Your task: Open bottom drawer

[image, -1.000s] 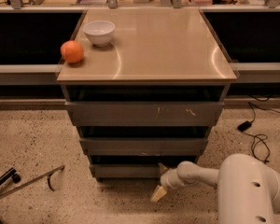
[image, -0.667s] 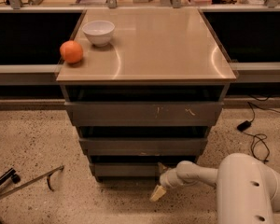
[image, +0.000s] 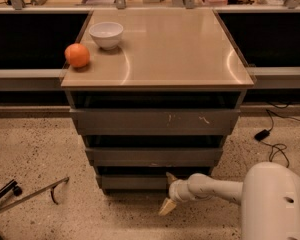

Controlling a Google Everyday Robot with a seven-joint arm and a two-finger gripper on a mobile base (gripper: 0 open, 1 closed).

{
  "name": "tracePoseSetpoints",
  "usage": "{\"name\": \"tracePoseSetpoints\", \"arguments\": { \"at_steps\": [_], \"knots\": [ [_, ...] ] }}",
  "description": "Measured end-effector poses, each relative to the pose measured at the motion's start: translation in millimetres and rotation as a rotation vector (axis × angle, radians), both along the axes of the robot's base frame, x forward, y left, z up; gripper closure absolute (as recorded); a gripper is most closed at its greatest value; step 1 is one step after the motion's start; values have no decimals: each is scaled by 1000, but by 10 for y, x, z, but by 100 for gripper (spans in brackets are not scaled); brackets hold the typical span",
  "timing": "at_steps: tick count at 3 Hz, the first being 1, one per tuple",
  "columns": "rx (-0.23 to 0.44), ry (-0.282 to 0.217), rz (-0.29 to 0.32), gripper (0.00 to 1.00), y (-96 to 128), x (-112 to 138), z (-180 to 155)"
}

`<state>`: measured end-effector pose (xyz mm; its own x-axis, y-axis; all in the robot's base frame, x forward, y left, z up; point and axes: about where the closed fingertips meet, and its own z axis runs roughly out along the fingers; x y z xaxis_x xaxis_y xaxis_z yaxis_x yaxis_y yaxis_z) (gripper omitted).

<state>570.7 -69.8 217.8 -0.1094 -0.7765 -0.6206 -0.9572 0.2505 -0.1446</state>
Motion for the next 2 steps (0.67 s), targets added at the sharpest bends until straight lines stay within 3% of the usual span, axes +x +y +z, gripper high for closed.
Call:
{"name": "tracePoseSetpoints", "arguments": {
  "at_steps": [2],
  "knots": [
    [-21,9,-10,0,-57,68,-186]
  ]
}}
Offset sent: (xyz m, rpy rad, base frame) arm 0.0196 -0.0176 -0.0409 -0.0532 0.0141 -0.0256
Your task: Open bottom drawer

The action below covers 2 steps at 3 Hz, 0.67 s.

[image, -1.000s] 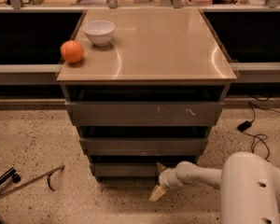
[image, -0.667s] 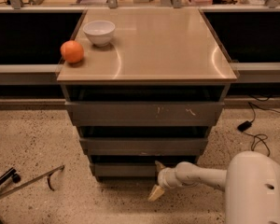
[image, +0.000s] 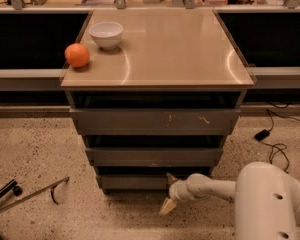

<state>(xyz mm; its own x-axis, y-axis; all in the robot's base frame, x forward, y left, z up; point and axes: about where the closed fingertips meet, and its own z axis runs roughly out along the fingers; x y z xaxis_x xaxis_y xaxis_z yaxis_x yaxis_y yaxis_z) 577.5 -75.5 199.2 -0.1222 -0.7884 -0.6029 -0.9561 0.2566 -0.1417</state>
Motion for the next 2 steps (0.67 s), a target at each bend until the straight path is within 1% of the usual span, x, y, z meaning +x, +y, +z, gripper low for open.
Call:
{"name": "tracePoseSetpoints", "arguments": {
  "at_steps": [1,2],
  "knots": [
    [-20,-14,-45,0,-152,203,-163],
    [-37,-34,-64,0,-219,363,-244]
  ]
}}
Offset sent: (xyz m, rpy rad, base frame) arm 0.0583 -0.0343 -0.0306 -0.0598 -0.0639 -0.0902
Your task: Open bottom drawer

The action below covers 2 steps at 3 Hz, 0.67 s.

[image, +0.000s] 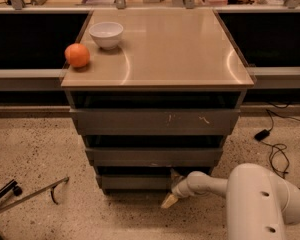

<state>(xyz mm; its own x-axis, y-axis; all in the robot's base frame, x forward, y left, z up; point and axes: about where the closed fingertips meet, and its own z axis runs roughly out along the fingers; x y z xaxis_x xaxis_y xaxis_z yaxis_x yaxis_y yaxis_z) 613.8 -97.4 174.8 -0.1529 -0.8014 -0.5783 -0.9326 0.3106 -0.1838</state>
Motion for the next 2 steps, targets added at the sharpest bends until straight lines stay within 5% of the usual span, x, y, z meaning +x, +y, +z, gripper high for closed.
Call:
{"name": "tracePoseSetpoints", "arguments": {
  "at_steps": [2],
  "knots": [
    [-2,95,-32,0,-50,85,-205]
  ]
}}
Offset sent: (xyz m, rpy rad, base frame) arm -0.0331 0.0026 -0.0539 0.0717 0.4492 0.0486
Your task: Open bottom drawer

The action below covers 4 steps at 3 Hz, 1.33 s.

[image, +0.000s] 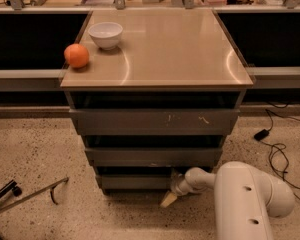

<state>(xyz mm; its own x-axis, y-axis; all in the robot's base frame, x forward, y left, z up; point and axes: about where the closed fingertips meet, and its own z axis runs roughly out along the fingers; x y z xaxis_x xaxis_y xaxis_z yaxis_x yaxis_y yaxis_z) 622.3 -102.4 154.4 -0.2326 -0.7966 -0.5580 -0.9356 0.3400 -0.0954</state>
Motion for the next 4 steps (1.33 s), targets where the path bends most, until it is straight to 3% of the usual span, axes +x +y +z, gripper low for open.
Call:
{"name": "tracePoseSetpoints", "arguments": {
  "at_steps": [1,2,3,4],
  "knots": [
    [1,0,0,0,1,-1,34],
    [77,132,-41,0,29,-327,169],
    [167,349,-2,0,262,-933,334],
    [186,408,47,0,321,-1129,370]
  ]
}}
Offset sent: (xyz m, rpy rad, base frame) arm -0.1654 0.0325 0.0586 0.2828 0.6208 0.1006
